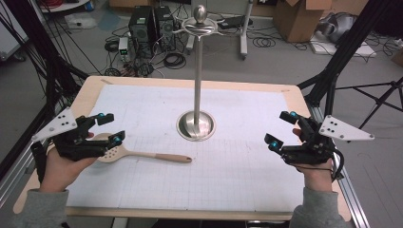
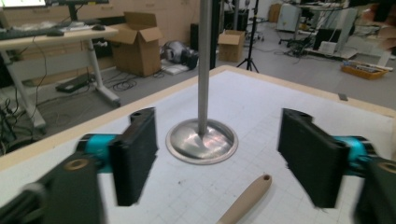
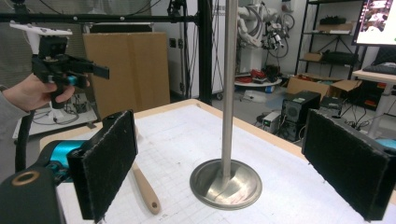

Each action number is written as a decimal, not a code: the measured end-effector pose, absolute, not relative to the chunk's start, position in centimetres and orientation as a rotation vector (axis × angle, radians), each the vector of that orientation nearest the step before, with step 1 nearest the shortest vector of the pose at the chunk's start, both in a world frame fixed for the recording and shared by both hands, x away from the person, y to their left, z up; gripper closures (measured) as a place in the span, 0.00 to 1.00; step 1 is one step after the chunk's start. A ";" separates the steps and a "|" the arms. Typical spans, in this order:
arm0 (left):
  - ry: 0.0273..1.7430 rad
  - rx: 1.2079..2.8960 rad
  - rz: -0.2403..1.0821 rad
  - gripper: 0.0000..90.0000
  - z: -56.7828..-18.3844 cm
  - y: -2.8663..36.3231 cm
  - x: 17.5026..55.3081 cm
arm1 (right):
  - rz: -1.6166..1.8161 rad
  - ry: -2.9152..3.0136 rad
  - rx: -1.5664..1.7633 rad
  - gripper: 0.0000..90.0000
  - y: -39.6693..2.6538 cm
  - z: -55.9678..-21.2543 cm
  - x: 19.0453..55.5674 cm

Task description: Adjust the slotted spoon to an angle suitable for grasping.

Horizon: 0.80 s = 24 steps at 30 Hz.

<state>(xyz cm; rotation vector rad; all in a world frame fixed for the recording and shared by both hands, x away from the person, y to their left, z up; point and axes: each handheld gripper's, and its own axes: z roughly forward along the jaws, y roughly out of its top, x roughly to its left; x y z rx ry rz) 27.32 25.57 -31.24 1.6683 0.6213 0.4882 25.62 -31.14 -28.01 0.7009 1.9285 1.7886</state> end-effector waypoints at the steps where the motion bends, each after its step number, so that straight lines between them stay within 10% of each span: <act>1: 0.627 1.674 0.480 0.36 -31.5 25.6 27.4 | 1.789 1.929 0.701 0.11 -31.1 -28.0 25.6; 19: 0.702 1.736 0.475 0.98 -35.1 25.7 28.9 | 1.772 1.967 0.684 0.11 -30.3 -28.1 25.7; 24: 0.722 1.805 0.465 0.99 -37.0 25.3 29.5 | 1.770 1.965 0.675 0.11 -30.2 -28.1 25.7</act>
